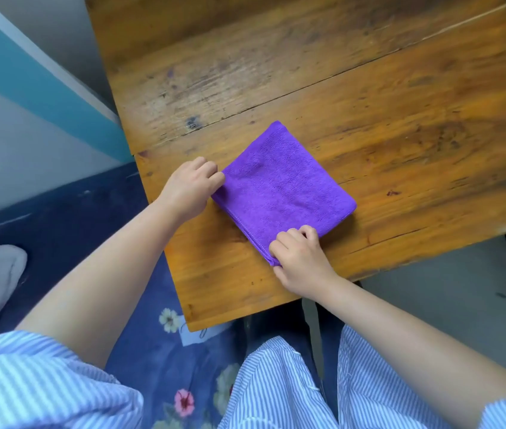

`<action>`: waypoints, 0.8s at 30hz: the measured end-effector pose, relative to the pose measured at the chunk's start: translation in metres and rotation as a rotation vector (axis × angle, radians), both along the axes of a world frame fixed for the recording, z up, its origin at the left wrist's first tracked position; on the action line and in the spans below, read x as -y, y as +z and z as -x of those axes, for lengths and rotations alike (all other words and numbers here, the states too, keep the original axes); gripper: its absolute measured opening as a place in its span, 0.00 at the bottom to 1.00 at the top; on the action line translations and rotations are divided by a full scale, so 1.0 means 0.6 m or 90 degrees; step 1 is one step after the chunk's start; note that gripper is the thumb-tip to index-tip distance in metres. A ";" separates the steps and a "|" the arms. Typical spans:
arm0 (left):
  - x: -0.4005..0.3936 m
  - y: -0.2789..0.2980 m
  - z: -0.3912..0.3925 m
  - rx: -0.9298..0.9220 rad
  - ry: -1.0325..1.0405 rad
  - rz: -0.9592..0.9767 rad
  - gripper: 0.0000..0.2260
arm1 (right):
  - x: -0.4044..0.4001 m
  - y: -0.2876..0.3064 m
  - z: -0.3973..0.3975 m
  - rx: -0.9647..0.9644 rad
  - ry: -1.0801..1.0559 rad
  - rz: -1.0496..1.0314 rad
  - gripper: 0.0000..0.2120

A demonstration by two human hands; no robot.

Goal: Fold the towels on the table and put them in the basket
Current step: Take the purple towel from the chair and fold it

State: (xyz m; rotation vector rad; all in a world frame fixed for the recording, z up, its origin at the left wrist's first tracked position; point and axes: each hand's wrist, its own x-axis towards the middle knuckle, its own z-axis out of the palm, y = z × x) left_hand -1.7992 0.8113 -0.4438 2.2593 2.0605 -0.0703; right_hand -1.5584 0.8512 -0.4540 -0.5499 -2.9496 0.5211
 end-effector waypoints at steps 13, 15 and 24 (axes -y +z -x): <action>0.040 -0.021 -0.192 0.289 0.505 -0.268 0.14 | -0.175 0.048 0.053 -0.099 -0.050 0.033 0.19; 0.026 -0.028 -0.229 0.292 0.503 -0.243 0.17 | -0.190 0.035 0.094 -0.028 0.033 -0.036 0.19; 0.026 -0.082 -0.256 0.139 0.584 -0.050 0.29 | -0.213 -0.021 0.127 0.163 0.213 -0.085 0.26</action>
